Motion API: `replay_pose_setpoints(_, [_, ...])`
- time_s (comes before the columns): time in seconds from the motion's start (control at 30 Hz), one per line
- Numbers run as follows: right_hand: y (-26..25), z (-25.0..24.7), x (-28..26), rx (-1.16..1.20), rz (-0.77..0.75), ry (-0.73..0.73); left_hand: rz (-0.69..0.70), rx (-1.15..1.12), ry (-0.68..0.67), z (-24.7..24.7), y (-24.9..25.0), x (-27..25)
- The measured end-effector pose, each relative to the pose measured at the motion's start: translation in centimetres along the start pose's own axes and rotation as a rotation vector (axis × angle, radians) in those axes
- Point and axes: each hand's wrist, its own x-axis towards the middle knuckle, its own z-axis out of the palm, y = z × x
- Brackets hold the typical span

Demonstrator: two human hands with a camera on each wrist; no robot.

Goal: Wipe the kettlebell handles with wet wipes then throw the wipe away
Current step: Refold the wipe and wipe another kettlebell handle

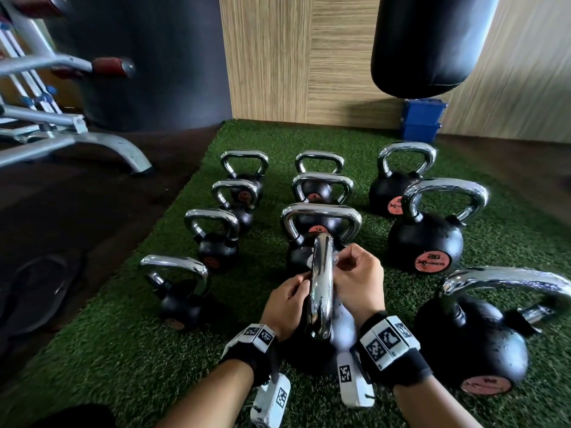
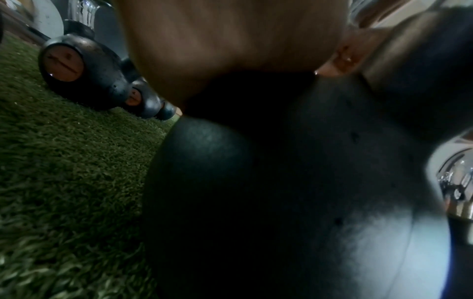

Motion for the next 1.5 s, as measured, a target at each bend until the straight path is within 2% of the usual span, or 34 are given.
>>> replay_pose_setpoints(0.1, [-0.4, -0.2, 1.1, -0.111, -0.007, 0.061, 0.025, 0.014, -0.014, 0.0, -0.1, 0.1])
replay_pose_setpoints(0.2, [-0.7, -0.1, 1.7, -0.145, 0.087, 0.054, 0.055, 0.026, -0.012, -0.1, -0.3, 0.2])
replay_pose_setpoints(0.33, [-1.1, 0.1, 2.0, -0.182, 0.128, 0.06, 0.066, 0.031, -0.017, 0.0, -0.7, 0.4])
replay_pose_setpoints(0.5, [-1.5, 1.0, 1.6, -0.333, 0.226, -0.072, 0.058, 0.01, -0.046, -0.1, -0.7, 0.5])
replay_pose_setpoints(0.67, [-1.8, 1.1, 1.3, -0.394, 0.249, -0.148, 0.048, 0.053, -0.159, -1.2, 0.0, 0.5])
replay_pose_setpoints(0.73, [-2.0, 0.5, 1.0, -0.388, 0.249, -0.2, 0.016, 0.185, -0.245, -2.0, 0.7, 1.2])
replay_pose_setpoints(0.8, [-2.0, -0.8, 0.4, -0.333, 0.22, -0.189, 0.026, 0.318, -0.293, -3.0, 2.1, 2.2])
replay_pose_setpoints(0.83, [-2.1, -1.7, -0.1, -0.286, 0.206, -0.179, 0.075, 0.338, -0.293, -3.5, 2.9, 2.6])
replay_pose_setpoints(0.87, [-2.3, -2.5, -0.8, -0.21, 0.203, -0.193, 0.181, 0.372, -0.27, -3.9, 3.7, 3.1])
replay_pose_setpoints(0.97, [-3.5, -4.3, -3.5, 0.106, 0.214, -0.357, 0.612, 0.599, -0.256, -4.6, 6.7, 4.9])
replay_pose_setpoints(1.0, [-3.9, -4.5, -4.4, 0.158, 0.232, -0.395, 0.699, 0.657, -0.271, -4.7, 8.2, 5.3])
replay_pose_setpoints(1.13, [-5.4, -4.0, -6.5, 0.058, 0.283, -0.354, 0.863, 0.923, -0.373, -4.3, 12.6, 5.9])
replay_pose_setpoints(1.2, [-6.0, -3.4, -7.1, -0.046, 0.193, -0.354, 0.872, 1.008, -0.474, -3.9, 13.7, 6.1])
replay_pose_setpoints(1.27, [-6.5, -2.8, -7.6, -0.283, 0.047, -0.339, 0.825, 1.041, -0.509, -3.7, 14.2, 6.2])
replay_pose_setpoints(1.33, [-6.8, -2.3, -7.7, -0.455, -0.037, -0.278, 0.745, 1.045, -0.462, -3.5, 14.0, 6.5])
replay_pose_setpoints(1.5, [-6.4, -2.9, -7.2, -0.481, -0.117, -0.224, 0.656, 0.938, -0.338, -3.5, 12.8, 6.2])
